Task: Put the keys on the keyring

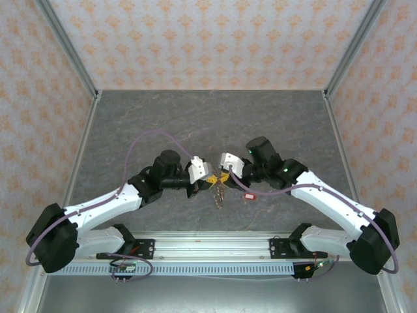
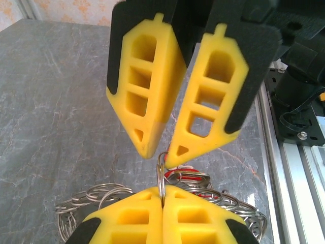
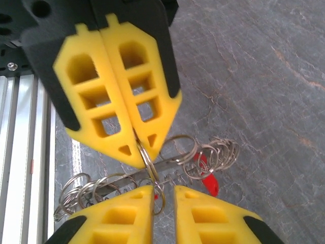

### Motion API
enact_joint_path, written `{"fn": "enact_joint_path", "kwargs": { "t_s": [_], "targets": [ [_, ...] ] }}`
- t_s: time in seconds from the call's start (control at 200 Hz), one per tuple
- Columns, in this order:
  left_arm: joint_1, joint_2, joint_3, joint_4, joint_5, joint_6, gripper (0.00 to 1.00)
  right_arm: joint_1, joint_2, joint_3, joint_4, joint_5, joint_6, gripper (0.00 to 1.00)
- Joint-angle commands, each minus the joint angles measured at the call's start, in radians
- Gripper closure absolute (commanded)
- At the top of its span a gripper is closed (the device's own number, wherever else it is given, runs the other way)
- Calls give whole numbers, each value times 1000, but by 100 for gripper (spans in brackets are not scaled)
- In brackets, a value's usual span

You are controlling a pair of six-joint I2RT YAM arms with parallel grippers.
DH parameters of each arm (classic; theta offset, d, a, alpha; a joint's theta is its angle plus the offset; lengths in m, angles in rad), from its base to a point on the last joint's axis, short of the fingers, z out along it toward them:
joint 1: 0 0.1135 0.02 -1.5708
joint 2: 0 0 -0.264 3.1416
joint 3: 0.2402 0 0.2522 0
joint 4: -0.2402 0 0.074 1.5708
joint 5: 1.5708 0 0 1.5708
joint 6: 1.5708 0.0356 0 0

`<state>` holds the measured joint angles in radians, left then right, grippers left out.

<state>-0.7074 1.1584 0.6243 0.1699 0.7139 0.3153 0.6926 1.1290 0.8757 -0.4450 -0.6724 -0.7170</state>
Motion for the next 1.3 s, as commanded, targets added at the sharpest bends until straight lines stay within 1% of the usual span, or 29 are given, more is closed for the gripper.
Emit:
{"fn": "enact_joint_path", "kwargs": {
  "t_s": [0.0,0.14,0.24,0.395,0.546,0.596,0.651,0.771,0.831,0.896,1.046,1.296],
  "targets": [
    [-7,-31,-3,114,13,-31,100,-22,-18,-35,87,-44,48,87],
    [-6,-31,-3,127,16,-38,100,-41,-6,-55,119,-79,70,95],
    [-7,-29,-2,132,16,-41,100,-48,4,-70,128,-84,78,97],
    [-6,-18,-1,149,19,-49,100,-53,22,-105,145,-70,90,97],
    [-6,11,1,175,35,-59,100,-53,43,-123,187,-114,124,95],
    [-7,20,3,177,35,-60,100,-53,37,-125,199,-116,133,93],
    [-7,24,6,173,32,-57,100,-53,24,-124,201,-92,134,89],
    [-7,24,11,143,17,-42,100,-52,-25,-116,173,-25,96,86],
    [-6,24,18,114,11,-25,100,-53,-52,-113,157,-15,64,86],
    [-7,24,23,93,9,-14,100,-53,-75,-107,136,-27,26,85],
    [-7,22,25,81,13,-6,100,-53,-86,-80,89,-78,-22,77],
    [-7,16,28,70,20,-8,100,-52,-44,-49,105,-113,-28,76]
  ]
}}
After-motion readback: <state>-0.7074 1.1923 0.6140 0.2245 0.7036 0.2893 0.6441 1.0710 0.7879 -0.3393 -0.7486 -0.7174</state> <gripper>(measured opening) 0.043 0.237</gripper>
